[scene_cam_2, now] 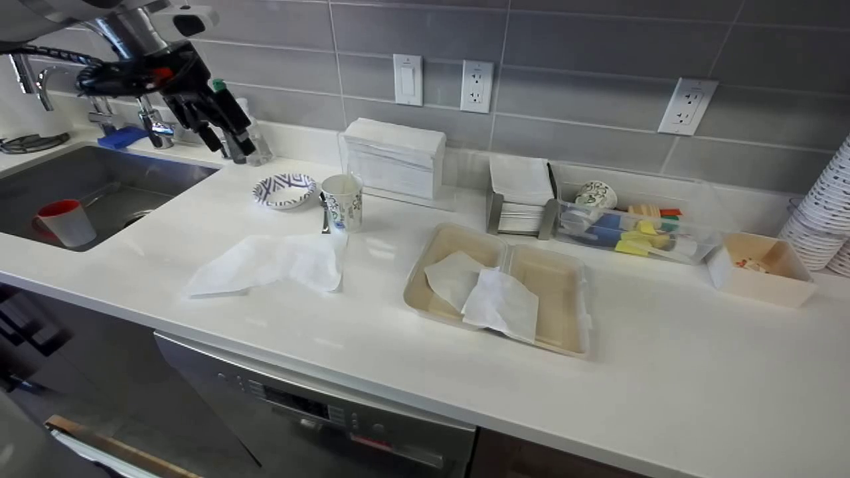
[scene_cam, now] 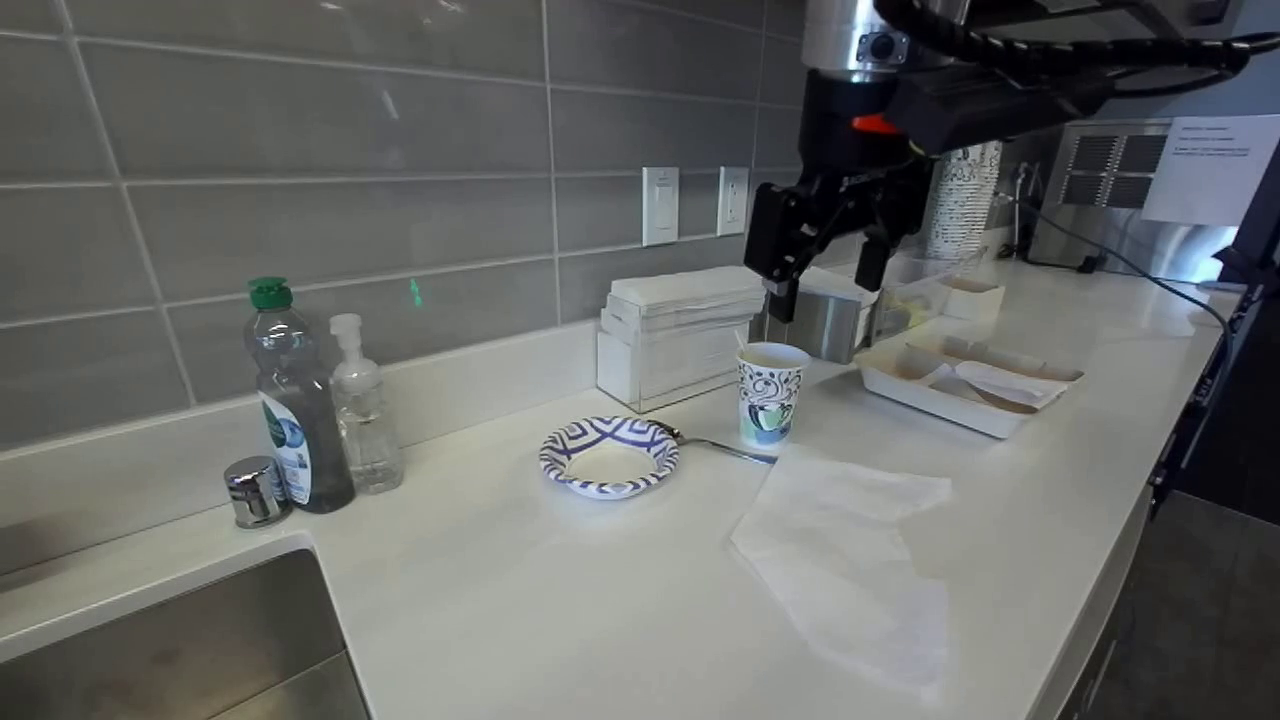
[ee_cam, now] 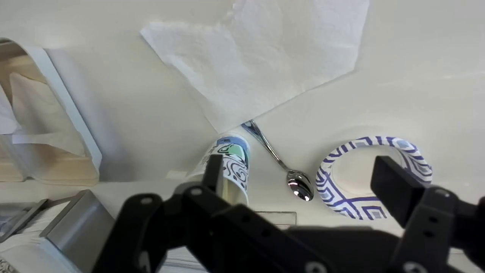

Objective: Use the spoon to stir in the cup

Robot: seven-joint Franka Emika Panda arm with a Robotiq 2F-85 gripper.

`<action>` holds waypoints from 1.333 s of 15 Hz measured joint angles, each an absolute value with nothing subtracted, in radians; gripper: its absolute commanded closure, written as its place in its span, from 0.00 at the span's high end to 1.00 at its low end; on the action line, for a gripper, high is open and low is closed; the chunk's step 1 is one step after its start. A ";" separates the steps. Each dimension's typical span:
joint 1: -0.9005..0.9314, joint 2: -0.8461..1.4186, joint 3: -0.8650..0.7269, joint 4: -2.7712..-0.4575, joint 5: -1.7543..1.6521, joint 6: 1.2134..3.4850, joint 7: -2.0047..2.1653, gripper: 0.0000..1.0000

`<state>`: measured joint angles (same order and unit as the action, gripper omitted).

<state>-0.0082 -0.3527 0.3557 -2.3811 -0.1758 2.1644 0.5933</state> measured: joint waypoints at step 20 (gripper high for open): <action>0.070 0.201 0.108 -1.905 -0.445 2.062 1.170 1.00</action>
